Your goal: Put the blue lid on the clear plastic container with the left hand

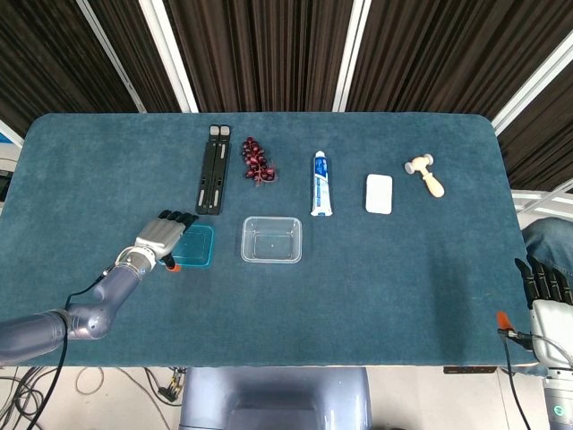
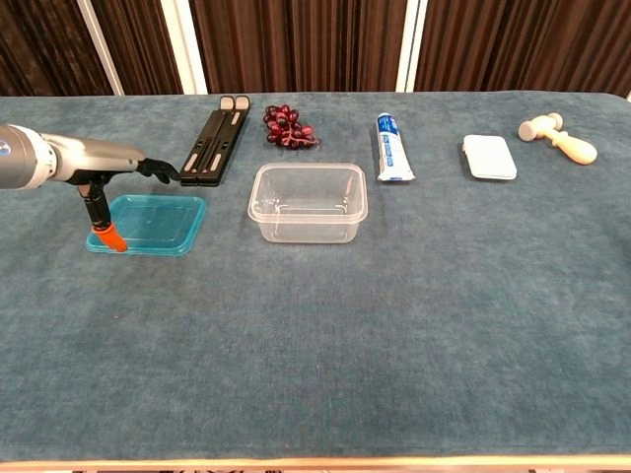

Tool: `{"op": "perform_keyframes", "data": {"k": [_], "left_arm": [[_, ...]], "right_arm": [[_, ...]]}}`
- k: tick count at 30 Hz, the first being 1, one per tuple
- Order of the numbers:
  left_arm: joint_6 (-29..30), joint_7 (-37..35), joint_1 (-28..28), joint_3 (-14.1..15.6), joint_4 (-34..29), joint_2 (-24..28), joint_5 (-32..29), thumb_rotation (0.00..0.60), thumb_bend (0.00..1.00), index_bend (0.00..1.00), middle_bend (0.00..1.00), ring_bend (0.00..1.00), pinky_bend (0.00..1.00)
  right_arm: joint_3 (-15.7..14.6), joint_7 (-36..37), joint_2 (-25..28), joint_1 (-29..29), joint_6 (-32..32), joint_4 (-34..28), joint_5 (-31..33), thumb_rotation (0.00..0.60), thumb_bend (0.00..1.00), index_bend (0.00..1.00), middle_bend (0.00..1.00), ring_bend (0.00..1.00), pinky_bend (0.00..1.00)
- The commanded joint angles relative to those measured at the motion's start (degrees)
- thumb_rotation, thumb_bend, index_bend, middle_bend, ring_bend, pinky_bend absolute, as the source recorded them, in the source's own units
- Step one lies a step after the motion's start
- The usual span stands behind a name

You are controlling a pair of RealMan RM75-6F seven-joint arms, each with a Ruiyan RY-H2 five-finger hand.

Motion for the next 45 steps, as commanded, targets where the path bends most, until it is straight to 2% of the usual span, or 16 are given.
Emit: {"op": "perform_keyframes", "data": {"k": [1,31,45], "left_arm": [[-0.27,-0.09,-0.13,0.17,0.47,-0.41,0.30,0.600,0.10,0.00,0.04,0.00,0.00],[-1.25,-0.97,-0.58,0.97,3.65,-2.47,1.08,0.600,0.10,0.00,0.08,0.00,0.00],[1.09,-0.12,-0.29,1.05,2.55,-2.44,1.40,0.600,0.10,0.00,0.15,0.00,0.00]], "right_arm": [[0.04,0.01,0.02,0.02,-0.03,-0.01,0.07,0.600,0.36,0.00,0.00,0.00,0.00],[0.19,-0.12,0.06,0.01,-0.23,-0.08,0.56,0.600,0.36,0.00,0.00,0.00,0.00],[0.21,-0.19,0.00,0.01,-0.30,-0.12,0.67,0.600,0.36,0.00,0.00,0.00,0.00]]}}
